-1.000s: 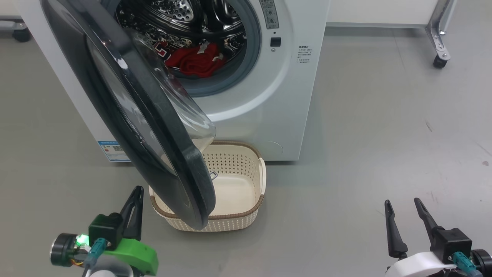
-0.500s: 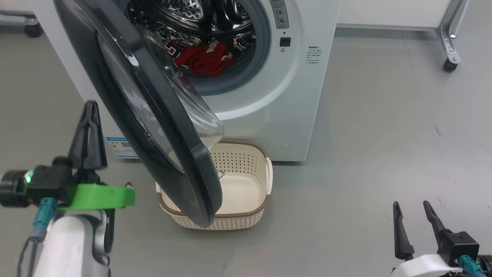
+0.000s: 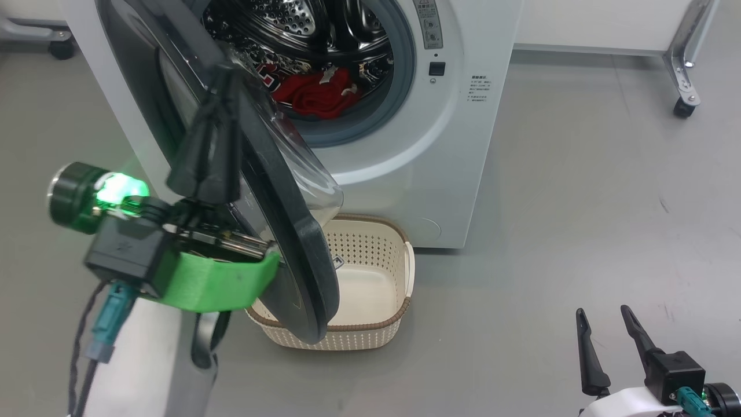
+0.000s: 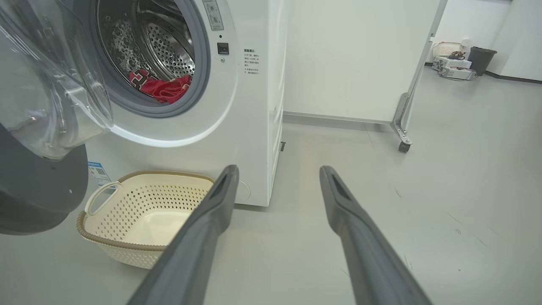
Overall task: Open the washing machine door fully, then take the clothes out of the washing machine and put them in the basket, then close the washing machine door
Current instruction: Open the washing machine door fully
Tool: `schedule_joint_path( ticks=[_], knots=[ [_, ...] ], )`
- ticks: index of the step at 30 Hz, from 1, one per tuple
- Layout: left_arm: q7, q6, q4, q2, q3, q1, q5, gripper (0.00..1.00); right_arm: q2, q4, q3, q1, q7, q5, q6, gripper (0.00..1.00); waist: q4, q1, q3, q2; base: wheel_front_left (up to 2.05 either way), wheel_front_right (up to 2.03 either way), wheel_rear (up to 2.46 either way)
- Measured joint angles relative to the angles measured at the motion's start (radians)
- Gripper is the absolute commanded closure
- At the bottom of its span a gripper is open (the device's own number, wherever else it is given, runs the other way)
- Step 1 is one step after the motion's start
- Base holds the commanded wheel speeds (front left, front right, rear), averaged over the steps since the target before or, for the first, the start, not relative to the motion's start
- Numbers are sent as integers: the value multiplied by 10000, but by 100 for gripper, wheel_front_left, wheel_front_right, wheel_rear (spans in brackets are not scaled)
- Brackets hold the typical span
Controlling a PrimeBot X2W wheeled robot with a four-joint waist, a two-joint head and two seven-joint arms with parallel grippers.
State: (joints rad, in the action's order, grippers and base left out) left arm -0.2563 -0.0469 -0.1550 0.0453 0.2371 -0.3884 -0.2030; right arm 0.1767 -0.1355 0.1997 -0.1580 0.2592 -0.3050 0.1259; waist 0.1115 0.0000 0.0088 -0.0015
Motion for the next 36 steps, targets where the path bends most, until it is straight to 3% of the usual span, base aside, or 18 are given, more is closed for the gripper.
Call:
schedule_joint_path(
  ticks=[7, 15, 27, 36],
  knots=[
    [857, -545, -199, -40, 2111, -16, -539, 100, -6, -13, 40, -1, 0, 52, 0, 0, -86, 0, -89, 0, 0, 0, 0],
    [2109, -587, 251, -35, 3651, 490, -1394, 100, -6, -4, 75, -1, 0, 138, 0, 0, -212, 0, -91, 0, 0, 0, 0],
    [3085, 639, 1488, -10, 3626, 1331, -1751, 100, -4, 146, -94, 2, 0, 222, 0, 0, -316, 0, 236, 0, 0, 0, 0],
    [3260, 1120, 2038, -6, 3442, 1471, -1749, 100, -8, 163, -146, 7, 0, 236, 0, 0, -284, 0, 372, 0, 0, 0, 0]
  ],
)
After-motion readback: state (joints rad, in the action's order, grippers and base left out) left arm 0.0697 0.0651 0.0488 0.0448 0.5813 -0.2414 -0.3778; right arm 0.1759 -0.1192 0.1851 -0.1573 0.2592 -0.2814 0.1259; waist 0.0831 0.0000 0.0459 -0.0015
